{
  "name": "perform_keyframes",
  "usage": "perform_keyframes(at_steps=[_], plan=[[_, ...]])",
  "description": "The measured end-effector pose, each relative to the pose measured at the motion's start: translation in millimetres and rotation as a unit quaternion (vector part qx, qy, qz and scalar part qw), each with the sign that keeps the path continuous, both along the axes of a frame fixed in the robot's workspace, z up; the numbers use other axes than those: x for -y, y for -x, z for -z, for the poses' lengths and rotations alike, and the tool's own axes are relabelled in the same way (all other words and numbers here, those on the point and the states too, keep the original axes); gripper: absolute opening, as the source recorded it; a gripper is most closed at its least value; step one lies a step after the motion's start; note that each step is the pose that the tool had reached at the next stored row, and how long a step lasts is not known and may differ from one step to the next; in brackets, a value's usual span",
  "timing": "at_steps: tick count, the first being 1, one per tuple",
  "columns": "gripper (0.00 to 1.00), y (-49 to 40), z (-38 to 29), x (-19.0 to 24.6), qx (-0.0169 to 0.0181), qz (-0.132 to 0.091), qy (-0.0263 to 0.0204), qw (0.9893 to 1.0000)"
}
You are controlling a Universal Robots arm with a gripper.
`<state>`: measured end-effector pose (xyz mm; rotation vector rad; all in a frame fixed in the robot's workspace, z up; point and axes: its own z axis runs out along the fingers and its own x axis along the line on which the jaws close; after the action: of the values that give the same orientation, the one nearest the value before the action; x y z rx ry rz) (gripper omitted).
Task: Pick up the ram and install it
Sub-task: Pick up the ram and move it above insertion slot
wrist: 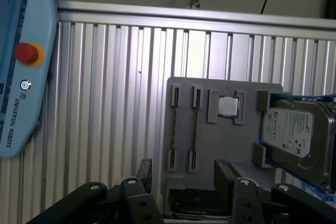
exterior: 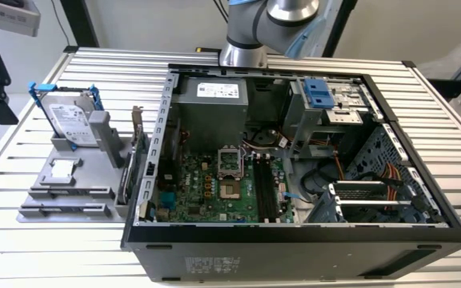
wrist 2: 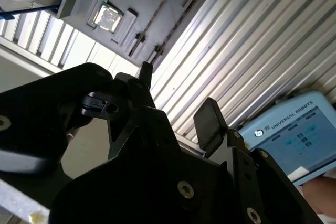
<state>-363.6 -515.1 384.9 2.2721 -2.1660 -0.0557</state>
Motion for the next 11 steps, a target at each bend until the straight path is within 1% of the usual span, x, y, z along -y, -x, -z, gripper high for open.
perform_keyframes(at_steps=[11], plan=[[1.00,-0.1,5.5,-1.7,0.0000,0.000,0.0000,1.0000]])
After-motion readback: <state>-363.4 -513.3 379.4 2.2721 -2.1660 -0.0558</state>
